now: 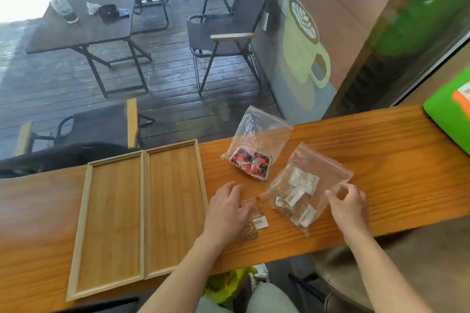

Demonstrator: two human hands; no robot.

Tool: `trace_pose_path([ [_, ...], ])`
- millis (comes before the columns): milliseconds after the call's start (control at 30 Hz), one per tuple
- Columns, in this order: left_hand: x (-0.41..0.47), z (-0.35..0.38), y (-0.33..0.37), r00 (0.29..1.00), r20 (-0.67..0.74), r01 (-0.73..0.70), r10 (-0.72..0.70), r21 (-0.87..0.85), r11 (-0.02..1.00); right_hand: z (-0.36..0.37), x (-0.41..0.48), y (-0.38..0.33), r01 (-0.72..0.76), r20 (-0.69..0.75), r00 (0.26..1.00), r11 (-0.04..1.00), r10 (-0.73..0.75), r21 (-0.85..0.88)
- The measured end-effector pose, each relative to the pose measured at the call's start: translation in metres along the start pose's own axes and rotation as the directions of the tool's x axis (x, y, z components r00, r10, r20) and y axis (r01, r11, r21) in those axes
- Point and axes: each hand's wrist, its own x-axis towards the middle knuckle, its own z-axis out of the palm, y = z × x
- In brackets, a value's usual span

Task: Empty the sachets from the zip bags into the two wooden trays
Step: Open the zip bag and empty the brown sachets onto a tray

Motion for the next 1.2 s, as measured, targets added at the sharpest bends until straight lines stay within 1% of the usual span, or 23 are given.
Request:
trace_pose_path([
  [67,0.001,0.012,-0.001,1.0,0.011,0.02,-0.022,0.088,0.996,0.0,0.003,0.0,-0.08,0.0,0.997,0.986,0.081,0.148],
  [133,-0.003,0.023,-0.003,1.0,0.02,0.019,-0.023,0.176,0.984,0.002,0.002,0.0,-0.083,0.078,0.995,0.96,0.064,0.268],
  [200,-0.006,0.031,-0.005,1.0,-0.003,0.01,-0.01,0.214,0.977,0.007,0.002,-0.001,-0.131,0.164,0.984,0.924,0.075,0.359],
  [233,-0.006,0.033,-0.006,1.0,-0.014,0.013,-0.01,0.23,0.973,0.009,0.004,0.001,-0.147,0.181,0.98,0.902,0.079,0.405],
  [300,-0.008,0.031,-0.004,1.0,-0.023,0.013,-0.007,0.244,0.97,0.012,0.006,0.0,-0.151,0.204,0.977,0.886,0.065,0.438],
  [400,-0.009,0.029,-0.001,0.999,-0.003,0.036,-0.037,0.218,0.975,0.008,0.003,-0.007,-0.074,0.234,0.971,0.881,-0.042,0.467],
  [500,-0.008,0.026,0.002,0.997,0.028,0.066,-0.073,0.196,0.978,0.001,0.0,-0.017,0.0,0.208,0.968,0.829,-0.141,0.559],
  [567,-0.007,0.021,0.004,0.995,0.046,0.079,-0.088,0.165,0.983,-0.003,-0.002,-0.03,-0.029,0.238,0.958,0.774,-0.158,0.632],
  [633,-0.006,0.017,0.003,0.995,0.059,0.078,-0.086,0.133,0.988,-0.008,-0.004,-0.043,-0.028,0.263,0.942,0.73,-0.209,0.683],
  [700,-0.006,0.014,0.002,0.994,0.075,0.069,-0.079,0.129,0.989,-0.014,-0.007,-0.057,0.04,0.264,0.914,0.718,-0.307,0.695],
  [767,-0.004,0.01,0.0,0.994,0.091,0.056,-0.066,0.113,0.992,-0.018,-0.009,-0.069,0.125,0.279,0.862,0.711,-0.423,0.692],
  [800,-0.002,0.007,0.001,0.994,0.086,0.064,-0.07,0.068,0.996,-0.021,-0.009,-0.075,0.152,0.301,0.823,0.698,-0.482,0.7],
  [833,-0.001,0.001,0.003,0.993,0.066,0.099,-0.097,-0.034,0.994,-0.023,-0.01,-0.08,0.153,0.339,0.777,0.681,-0.531,0.716],
  [867,0.001,-0.008,0.007,0.989,0.036,0.15,-0.146,-0.191,0.97,-0.025,-0.01,-0.084,0.13,0.387,0.722,0.662,-0.573,0.738],
  [900,0.003,-0.019,0.012,0.977,0.017,0.204,-0.214,-0.381,0.902,-0.025,-0.009,-0.087,0.093,0.449,0.659,0.658,-0.603,0.747],
  [933,0.005,-0.031,0.018,0.963,0.007,0.225,-0.27,-0.572,0.789,-0.026,-0.007,-0.091,0.061,0.518,0.587,0.672,-0.622,0.738],
  [967,0.005,-0.045,0.023,0.954,0.015,0.216,-0.299,-0.726,0.653,-0.025,-0.007,-0.094,0.061,0.58,0.521,0.705,-0.626,0.707],
  [1000,0.004,-0.058,0.028,0.956,0.037,0.194,-0.29,-0.821,0.537,-0.025,-0.007,-0.097,0.083,0.63,0.469,0.742,-0.619,0.666],
  [1033,0.003,-0.071,0.033,0.965,0.06,0.178,-0.256,-0.867,0.465,-0.023,-0.007,-0.1,0.116,0.662,0.437,0.768,-0.609,0.63],
  [1067,0.0,-0.083,0.036,0.974,0.081,0.165,-0.21,-0.891,0.423,-0.022,-0.007,-0.103,0.147,0.685,0.416,0.787,-0.598,0.599],
  [1100,-0.003,-0.092,0.038,0.982,0.096,0.156,-0.164,-0.901,0.406,-0.02,-0.006,-0.106,0.178,0.702,0.403,0.803,-0.587,0.569],
  [1167,-0.009,-0.106,0.041,0.99,0.122,0.142,-0.076,-0.901,0.41,-0.015,-0.006,-0.111,0.246,0.728,0.378,0.82,-0.572,0.516],
  [1200,-0.012,-0.11,0.041,0.991,0.132,0.13,-0.026,-0.884,0.448,-0.013,-0.007,-0.114,0.284,0.74,0.363,0.824,-0.566,0.49],
])
